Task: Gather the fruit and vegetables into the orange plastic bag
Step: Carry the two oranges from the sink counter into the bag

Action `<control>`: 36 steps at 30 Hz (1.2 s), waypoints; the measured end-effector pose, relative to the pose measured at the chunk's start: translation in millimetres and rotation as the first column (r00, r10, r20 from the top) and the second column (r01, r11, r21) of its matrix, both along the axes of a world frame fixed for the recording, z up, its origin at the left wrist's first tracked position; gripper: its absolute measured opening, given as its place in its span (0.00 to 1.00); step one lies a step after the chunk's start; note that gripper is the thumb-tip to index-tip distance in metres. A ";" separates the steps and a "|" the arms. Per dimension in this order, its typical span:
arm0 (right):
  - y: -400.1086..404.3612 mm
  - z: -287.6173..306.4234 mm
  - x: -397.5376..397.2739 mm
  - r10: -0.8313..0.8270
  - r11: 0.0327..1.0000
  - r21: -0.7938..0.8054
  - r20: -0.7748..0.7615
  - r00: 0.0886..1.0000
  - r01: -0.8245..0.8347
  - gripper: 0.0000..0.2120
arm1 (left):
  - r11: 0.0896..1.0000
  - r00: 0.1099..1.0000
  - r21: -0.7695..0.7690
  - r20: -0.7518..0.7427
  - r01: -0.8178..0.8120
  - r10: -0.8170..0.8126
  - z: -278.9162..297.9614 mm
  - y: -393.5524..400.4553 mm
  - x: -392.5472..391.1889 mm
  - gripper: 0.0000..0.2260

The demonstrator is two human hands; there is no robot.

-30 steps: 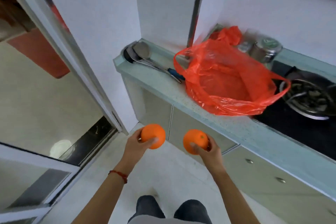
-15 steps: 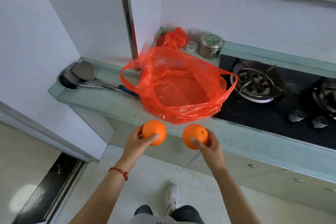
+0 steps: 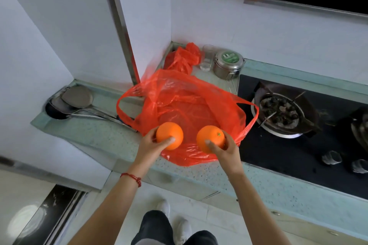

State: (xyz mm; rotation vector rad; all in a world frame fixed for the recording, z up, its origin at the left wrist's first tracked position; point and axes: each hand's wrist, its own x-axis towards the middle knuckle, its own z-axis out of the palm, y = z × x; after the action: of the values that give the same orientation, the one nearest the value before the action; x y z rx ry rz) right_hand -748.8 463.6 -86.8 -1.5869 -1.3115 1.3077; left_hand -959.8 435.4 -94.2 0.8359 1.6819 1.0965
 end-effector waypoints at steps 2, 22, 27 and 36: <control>14.2 -2.6 -6.2 -0.013 1.000 -0.012 0.014 1.000 0.013 0.32 | 1.000 1.000 -0.011 -0.017 0.020 -0.020 -1.1 17.8 -4.8 0.37; 137.2 -46.0 -54.3 -0.178 0.965 -0.144 0.252 0.951 0.219 0.33 | 0.969 0.971 -0.166 -0.122 0.182 -0.204 -44.2 172.6 -27.8 0.40; 143.2 -50.6 -59.4 -0.192 0.954 -0.172 0.285 0.939 0.247 0.35 | 0.958 0.960 -0.204 -0.153 0.200 -0.233 -50.3 179.8 -30.6 0.40; 142.1 -52.5 -62.0 -0.204 0.950 -0.173 0.282 0.937 0.259 0.37 | 0.955 0.961 -0.203 -0.127 0.218 -0.246 -51.6 181.8 -32.7 0.43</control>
State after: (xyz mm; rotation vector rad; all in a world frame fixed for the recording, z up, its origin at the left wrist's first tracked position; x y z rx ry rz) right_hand -810.8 605.7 -139.3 -2.0517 -1.1196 1.1458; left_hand -992.5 617.2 -145.8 0.9862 1.7287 0.7173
